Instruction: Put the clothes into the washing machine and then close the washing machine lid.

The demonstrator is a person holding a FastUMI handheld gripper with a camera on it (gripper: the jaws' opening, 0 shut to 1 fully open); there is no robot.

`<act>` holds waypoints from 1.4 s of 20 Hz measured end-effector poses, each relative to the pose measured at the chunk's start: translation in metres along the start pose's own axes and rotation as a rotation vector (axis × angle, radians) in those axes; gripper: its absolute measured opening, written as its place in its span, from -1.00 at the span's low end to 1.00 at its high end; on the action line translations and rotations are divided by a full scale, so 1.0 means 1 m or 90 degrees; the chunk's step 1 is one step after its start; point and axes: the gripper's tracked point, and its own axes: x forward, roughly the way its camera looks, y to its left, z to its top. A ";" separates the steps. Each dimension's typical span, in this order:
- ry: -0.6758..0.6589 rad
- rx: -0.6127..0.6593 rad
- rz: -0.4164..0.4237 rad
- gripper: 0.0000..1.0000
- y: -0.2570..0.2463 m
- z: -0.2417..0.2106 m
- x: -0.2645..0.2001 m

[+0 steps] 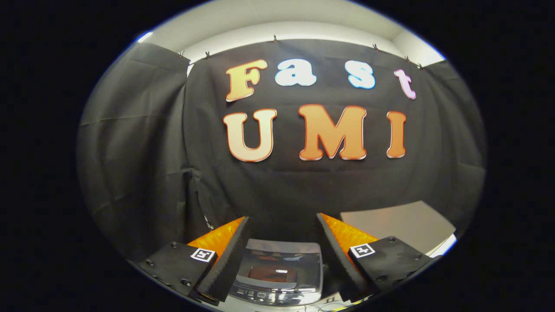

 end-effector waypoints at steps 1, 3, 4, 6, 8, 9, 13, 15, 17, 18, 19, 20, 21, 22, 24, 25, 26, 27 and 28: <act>-0.014 -0.004 -0.006 0.95 -0.009 0.013 -0.014; -0.040 0.003 -0.024 0.95 -0.035 0.041 -0.045; -0.054 0.006 -0.030 0.95 -0.047 0.051 -0.060; -0.072 0.000 -0.059 0.95 -0.080 0.072 -0.088; -0.085 -0.007 -0.089 0.95 -0.111 0.088 -0.116; -0.091 -0.007 -0.095 0.95 -0.121 0.094 -0.127; -0.107 -0.005 -0.111 0.95 -0.158 0.106 -0.149; -0.118 0.011 -0.116 0.95 -0.175 0.110 -0.155; -0.123 0.031 -0.123 0.95 -0.194 0.110 -0.159; -0.123 0.040 -0.119 0.95 -0.198 0.108 -0.162; -0.121 0.046 -0.117 0.95 -0.204 0.107 -0.163; -0.119 0.046 -0.117 0.95 -0.209 0.107 -0.163; -0.122 0.046 -0.117 0.95 -0.214 0.109 -0.163; -0.123 0.045 -0.114 0.95 -0.215 0.111 -0.162; -0.121 0.038 -0.113 0.95 -0.216 0.113 -0.160; -0.121 0.034 -0.110 0.95 -0.215 0.115 -0.158; -0.121 0.027 -0.111 0.95 -0.214 0.116 -0.158; -0.121 0.022 -0.111 0.95 -0.214 0.117 -0.157; -0.121 0.021 -0.109 0.95 -0.211 0.117 -0.157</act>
